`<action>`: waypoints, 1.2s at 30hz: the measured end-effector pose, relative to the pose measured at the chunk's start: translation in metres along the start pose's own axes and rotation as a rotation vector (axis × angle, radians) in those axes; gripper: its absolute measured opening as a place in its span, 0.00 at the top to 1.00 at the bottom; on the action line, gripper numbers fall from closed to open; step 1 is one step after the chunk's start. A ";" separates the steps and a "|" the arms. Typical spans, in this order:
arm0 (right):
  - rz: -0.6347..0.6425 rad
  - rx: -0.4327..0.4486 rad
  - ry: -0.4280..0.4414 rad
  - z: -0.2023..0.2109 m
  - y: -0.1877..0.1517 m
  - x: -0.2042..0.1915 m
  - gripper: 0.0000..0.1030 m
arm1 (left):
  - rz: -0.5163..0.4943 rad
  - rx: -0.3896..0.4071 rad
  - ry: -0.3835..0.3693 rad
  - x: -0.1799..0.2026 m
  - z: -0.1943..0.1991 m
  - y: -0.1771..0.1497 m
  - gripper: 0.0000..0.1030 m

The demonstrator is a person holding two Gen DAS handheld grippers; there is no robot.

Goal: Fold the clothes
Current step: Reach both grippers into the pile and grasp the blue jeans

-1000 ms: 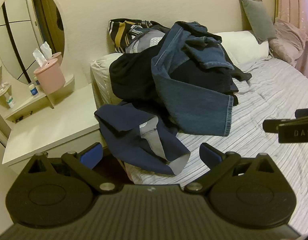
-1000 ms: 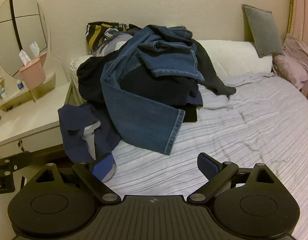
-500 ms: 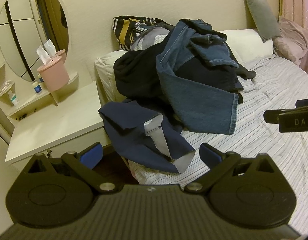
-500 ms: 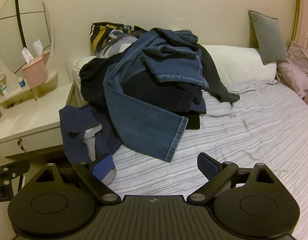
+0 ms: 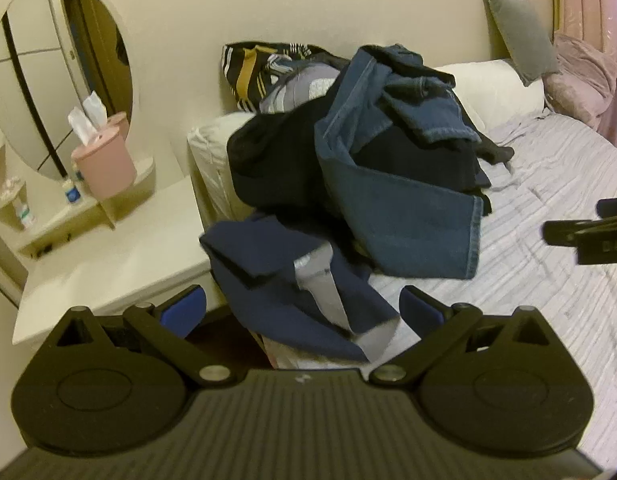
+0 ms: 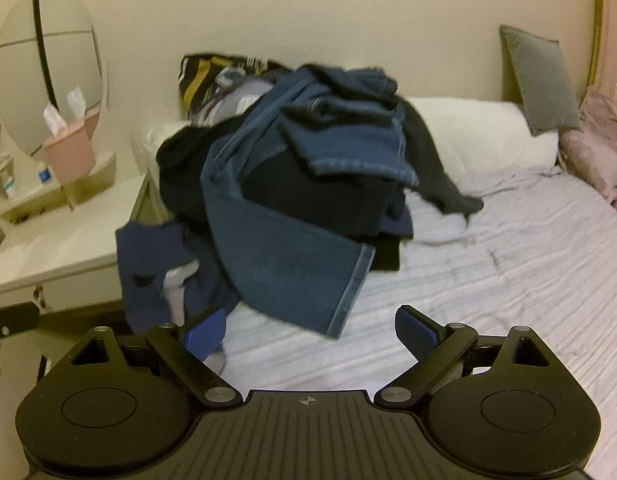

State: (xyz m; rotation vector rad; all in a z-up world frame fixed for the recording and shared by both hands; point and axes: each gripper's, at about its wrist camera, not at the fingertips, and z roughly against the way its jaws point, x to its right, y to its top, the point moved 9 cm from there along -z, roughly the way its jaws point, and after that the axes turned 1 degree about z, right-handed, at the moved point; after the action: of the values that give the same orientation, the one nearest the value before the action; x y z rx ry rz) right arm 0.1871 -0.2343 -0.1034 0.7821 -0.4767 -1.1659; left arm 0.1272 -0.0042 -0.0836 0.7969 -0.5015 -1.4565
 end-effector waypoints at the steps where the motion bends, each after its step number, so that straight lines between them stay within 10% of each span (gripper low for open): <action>1: -0.002 0.015 -0.001 0.000 0.004 0.003 0.08 | -0.006 0.004 -0.002 -0.003 -0.005 0.006 0.01; 13: 0.061 0.164 -0.024 -0.031 0.093 0.050 0.08 | -0.193 0.153 -0.158 0.016 -0.137 0.136 0.01; 22: 0.163 0.138 -0.120 -0.155 0.204 0.086 0.09 | -0.281 0.175 -0.285 0.059 -0.269 0.245 0.03; 31: 0.326 0.096 -0.128 -0.283 0.280 0.093 0.09 | -0.351 0.125 -0.381 0.088 -0.348 0.271 0.37; 36: 0.477 0.012 -0.117 -0.346 0.288 0.087 0.31 | -0.309 0.141 -0.434 0.091 -0.361 0.278 0.43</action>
State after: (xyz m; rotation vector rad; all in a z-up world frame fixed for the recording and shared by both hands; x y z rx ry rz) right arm 0.6397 -0.1612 -0.1162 0.5686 -0.7234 -0.7656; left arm 0.5873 -0.0501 -0.1316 0.6881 -0.8447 -1.9126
